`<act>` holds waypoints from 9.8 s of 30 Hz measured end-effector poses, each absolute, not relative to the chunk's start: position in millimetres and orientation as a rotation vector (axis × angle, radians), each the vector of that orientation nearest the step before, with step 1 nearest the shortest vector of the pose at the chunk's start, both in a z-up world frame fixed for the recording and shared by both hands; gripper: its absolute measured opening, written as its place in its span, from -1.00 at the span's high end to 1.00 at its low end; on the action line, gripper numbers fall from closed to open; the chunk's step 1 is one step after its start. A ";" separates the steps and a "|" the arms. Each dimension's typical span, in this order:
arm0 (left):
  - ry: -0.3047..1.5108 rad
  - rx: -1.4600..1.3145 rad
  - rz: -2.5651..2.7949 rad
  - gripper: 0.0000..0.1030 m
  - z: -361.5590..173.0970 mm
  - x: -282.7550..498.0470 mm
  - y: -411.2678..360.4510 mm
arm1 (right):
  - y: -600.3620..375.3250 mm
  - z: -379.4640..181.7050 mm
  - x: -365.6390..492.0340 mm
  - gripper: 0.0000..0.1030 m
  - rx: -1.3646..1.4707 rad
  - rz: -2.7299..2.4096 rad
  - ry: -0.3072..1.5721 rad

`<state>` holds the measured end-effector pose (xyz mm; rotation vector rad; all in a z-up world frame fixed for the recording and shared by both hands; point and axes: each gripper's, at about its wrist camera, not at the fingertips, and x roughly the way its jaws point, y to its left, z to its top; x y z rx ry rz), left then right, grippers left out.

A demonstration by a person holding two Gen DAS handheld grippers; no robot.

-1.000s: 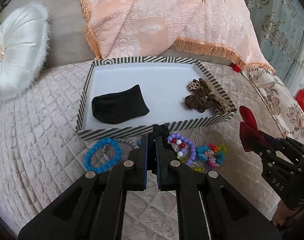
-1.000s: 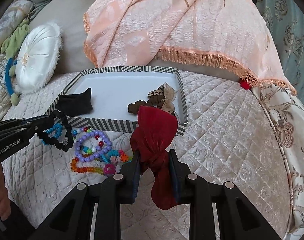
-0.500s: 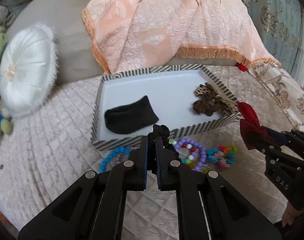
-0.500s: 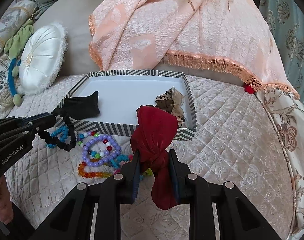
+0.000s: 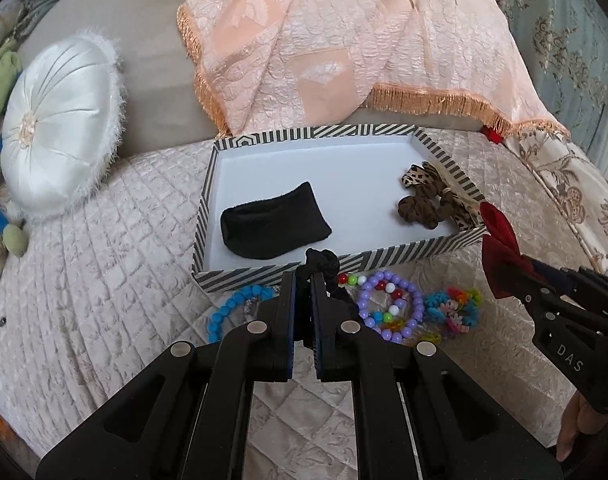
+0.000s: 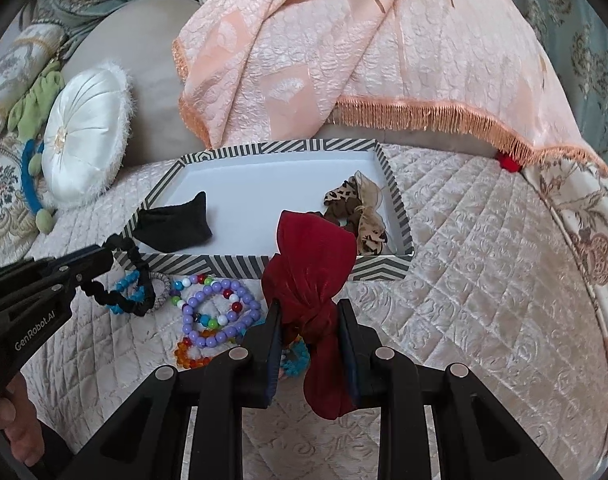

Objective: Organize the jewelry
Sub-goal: 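Carry the red bow and black bracelet over the white box with both tools, then lower the red bow and black bracelet into the box and open both tools, then grasp the blue beaded bracelet with the left tool while the right tool grasps the colourful bracelet, then lift both bracelets and carry them over the white box with both tools, then lower both bracelets into the box and open both tools, then grasp the silver sparkly bracelet with the left tool while the right tool grasps the amber bracelet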

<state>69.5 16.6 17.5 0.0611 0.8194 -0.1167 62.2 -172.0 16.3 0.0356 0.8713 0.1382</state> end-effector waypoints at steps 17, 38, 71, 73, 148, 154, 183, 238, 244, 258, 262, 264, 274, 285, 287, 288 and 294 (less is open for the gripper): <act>0.759 -0.028 -0.174 0.89 49.6 164.0 15.2 | -186.6 44.0 133.8 0.53 0.111 0.093 0.836; 0.875 -0.060 0.031 0.84 -19.0 243.3 57.2 | -140.9 -41.8 231.7 0.20 0.064 0.177 0.982; 0.951 0.024 -0.116 0.02 8.2 109.1 104.8 | -199.4 7.6 79.7 -0.14 0.049 0.151 1.035; 0.977 0.062 -0.105 0.02 -2.4 103.8 102.7 | -207.0 -0.1 72.0 -0.14 0.045 0.148 1.057; 0.951 0.015 -0.143 0.84 16.2 107.8 98.5 | -179.3 4.3 78.8 0.78 0.022 0.286 0.950; 0.950 0.017 -0.139 0.84 16.1 107.7 97.8 | -180.2 4.3 78.8 0.78 0.018 0.258 0.943; 0.895 -0.057 -0.241 0.84 42.4 104.9 86.3 | -181.2 11.8 83.9 0.78 0.009 0.223 0.914; 0.919 -0.039 -0.092 0.04 23.5 185.6 72.9 | -169.9 38.9 140.3 0.13 0.228 0.239 0.788; 0.951 -0.035 -0.110 -0.08 15.8 131.2 93.8 | -172.1 27.0 92.8 0.13 0.107 0.255 0.894; 1.029 -0.041 -0.105 -0.08 -22.5 110.7 91.8 | -144.5 -19.9 70.3 0.13 -0.008 0.415 1.024; 1.070 -0.037 -0.118 -0.06 -34.3 120.4 85.1 | -129.6 -29.8 77.4 0.26 -0.054 0.413 1.036; 1.094 -0.022 -0.131 -0.06 -42.4 123.1 80.2 | -127.7 -36.8 82.7 0.33 -0.061 0.396 1.070; 1.065 0.106 -0.117 -0.06 -60.5 128.1 56.0 | -121.8 -49.5 90.2 0.31 -0.086 0.371 1.097; 1.026 0.190 -0.206 0.86 -61.0 114.8 32.5 | -119.6 -47.9 81.1 0.27 -0.136 0.397 1.053; 1.024 0.182 -0.207 0.87 -58.7 113.6 33.8 | -121.0 -45.8 82.0 0.47 -0.144 0.418 1.069; 1.029 0.155 -0.220 0.87 -56.3 113.2 36.4 | -122.1 -43.7 81.2 0.64 -0.152 0.420 1.072; 0.962 0.121 -0.257 0.87 -27.1 92.7 38.2 | -138.8 -14.6 64.2 0.84 -0.152 0.413 1.023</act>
